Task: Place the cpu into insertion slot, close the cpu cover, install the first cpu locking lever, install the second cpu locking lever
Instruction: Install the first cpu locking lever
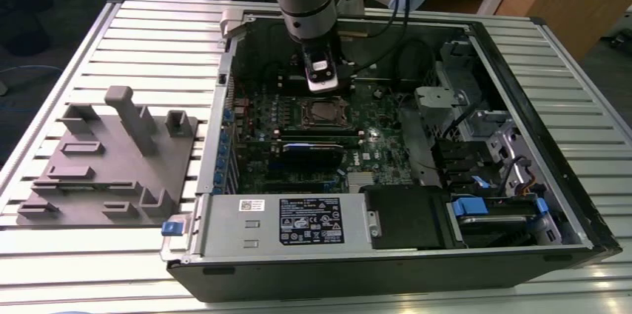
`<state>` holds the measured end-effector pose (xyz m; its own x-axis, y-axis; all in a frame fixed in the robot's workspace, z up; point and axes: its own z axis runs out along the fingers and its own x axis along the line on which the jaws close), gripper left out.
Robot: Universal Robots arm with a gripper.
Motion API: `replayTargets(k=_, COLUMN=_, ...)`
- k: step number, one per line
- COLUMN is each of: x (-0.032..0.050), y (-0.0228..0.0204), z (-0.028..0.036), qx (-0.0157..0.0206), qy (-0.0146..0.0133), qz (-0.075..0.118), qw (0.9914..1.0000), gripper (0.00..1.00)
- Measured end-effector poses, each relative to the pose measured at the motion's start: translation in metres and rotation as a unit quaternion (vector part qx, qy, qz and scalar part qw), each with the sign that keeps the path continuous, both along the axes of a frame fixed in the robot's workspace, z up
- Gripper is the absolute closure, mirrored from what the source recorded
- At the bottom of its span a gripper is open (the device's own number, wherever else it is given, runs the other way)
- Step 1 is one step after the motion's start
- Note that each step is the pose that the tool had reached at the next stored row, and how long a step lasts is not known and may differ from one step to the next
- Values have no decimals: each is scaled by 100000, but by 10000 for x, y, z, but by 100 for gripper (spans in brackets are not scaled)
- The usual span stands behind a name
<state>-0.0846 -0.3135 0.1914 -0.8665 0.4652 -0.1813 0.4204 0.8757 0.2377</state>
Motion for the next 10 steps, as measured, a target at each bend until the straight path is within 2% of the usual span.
replayTargets(k=3, x=1, y=0, z=54, qx=48, qy=-12, qz=3, qw=100000, gripper=89)
replayTargets(k=6, x=1, y=1, z=65, qx=57, qy=-52, qz=1, qw=100000, gripper=89)
replayTargets(k=10, x=0, y=0, z=53, qx=40, qy=-630, qz=-36, qw=99998, gripper=89)
